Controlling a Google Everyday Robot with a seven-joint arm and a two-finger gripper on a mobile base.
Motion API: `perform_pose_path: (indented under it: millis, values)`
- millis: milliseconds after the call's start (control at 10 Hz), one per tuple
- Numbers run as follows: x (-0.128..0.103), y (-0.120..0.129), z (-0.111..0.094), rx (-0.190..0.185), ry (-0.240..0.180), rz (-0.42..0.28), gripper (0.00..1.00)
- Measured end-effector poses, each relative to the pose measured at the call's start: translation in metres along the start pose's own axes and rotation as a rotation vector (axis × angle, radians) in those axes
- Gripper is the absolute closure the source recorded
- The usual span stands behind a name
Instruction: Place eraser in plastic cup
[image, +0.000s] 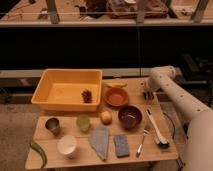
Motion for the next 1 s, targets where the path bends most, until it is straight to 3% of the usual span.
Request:
perform_pose_path:
  millis: [200,300,700,1000]
  values:
    - [0.008,0.015,-0.049,0.018,0.047,-0.022,1.00]
    - [0.004,0.016,-0.083,0.045,0.079,-0.050,1.00]
    - [-0.050,-0.006,-0.164,0.175,0.135,-0.169,1.00]
    - [-0.058,-0.013,-0.174,0.194,0.143,-0.193,1.00]
